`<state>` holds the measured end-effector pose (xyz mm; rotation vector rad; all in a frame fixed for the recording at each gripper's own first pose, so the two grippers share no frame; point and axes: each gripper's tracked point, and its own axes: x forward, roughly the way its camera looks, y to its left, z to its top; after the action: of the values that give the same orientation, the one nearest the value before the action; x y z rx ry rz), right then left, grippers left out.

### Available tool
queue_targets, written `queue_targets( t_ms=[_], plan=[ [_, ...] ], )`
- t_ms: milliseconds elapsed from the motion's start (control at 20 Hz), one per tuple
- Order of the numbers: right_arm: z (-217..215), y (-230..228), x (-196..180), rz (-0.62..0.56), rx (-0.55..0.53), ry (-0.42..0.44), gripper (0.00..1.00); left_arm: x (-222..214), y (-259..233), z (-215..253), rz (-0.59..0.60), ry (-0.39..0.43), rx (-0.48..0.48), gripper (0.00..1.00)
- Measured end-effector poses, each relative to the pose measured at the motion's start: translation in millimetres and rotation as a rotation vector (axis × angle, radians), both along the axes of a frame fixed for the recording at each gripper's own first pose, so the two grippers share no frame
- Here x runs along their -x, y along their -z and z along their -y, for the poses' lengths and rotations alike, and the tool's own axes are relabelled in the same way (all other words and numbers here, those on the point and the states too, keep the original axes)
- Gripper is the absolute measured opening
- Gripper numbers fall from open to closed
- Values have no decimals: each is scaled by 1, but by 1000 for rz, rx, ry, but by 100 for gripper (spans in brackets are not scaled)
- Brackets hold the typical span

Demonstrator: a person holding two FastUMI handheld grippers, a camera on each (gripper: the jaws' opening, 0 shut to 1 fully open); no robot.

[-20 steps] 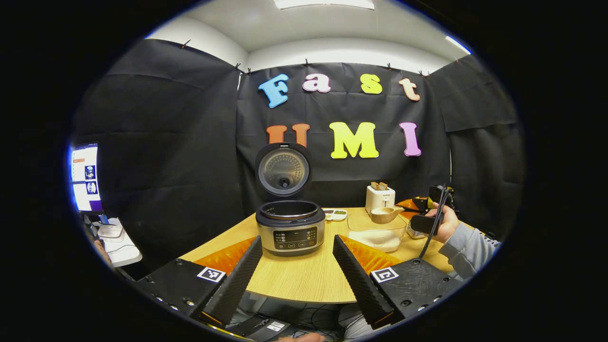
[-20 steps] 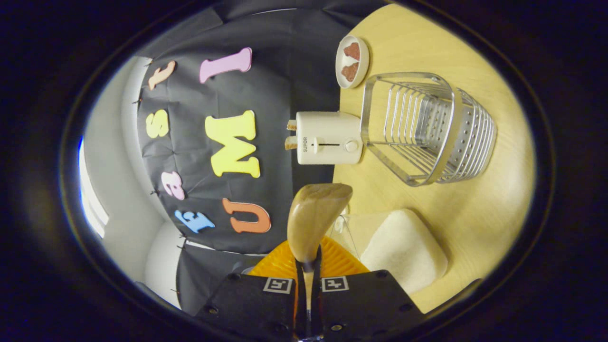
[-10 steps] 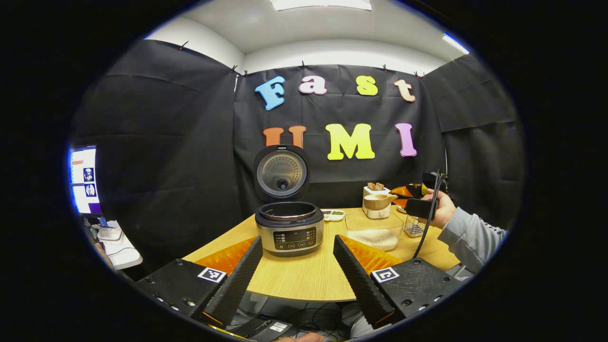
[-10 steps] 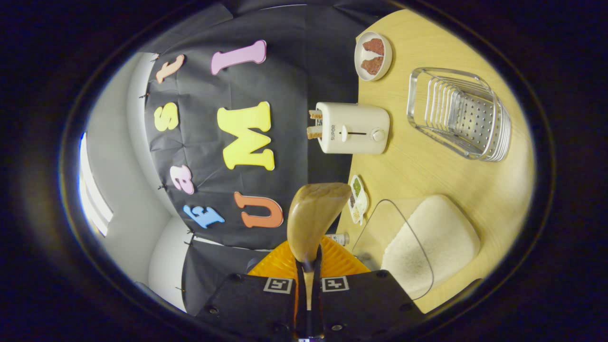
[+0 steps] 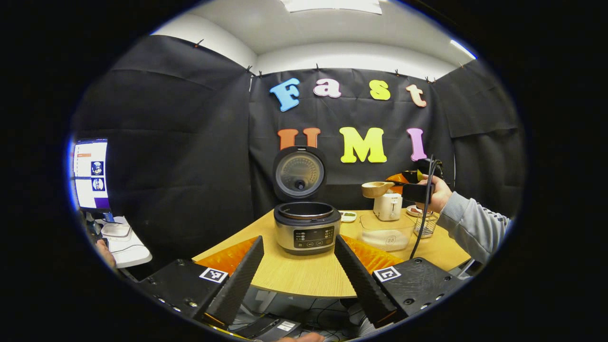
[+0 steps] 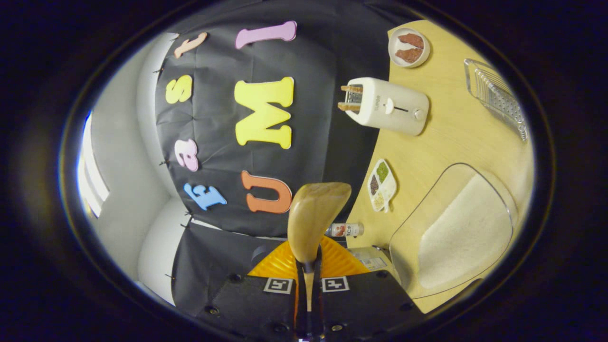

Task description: Close the left gripper, press the button to open the rice cooker; take a wooden spoon from the chopstick holder with the right hand, scoop a spoonful of rice and pour it into the rice cooker, then put the wooden spoon back into the chopstick holder.

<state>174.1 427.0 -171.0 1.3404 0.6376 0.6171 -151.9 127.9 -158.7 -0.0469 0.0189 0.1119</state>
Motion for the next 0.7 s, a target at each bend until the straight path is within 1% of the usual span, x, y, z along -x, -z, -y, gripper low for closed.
queue_targets(
  t_ms=[100,250,300,350,400,550,700],
  plan=[
    [-23,-6,2,24,49,-21,9,9,2,-14,13,-19,17,96],
    [-60,-12,5,79,162,-54,9,20,8,-35,12,-50,53,96],
    [-72,-14,6,98,198,-62,9,23,12,-41,6,-61,67,100],
    [-86,-16,6,121,239,-77,9,25,14,-46,1,-72,78,95],
    [-98,-17,6,153,286,-96,9,27,17,-48,-5,-75,86,94],
    [-131,-22,8,252,417,-117,9,32,19,-52,-10,-76,87,94],
    [-150,-29,6,344,519,-107,9,33,18,-51,-8,-67,61,95]
  ],
)
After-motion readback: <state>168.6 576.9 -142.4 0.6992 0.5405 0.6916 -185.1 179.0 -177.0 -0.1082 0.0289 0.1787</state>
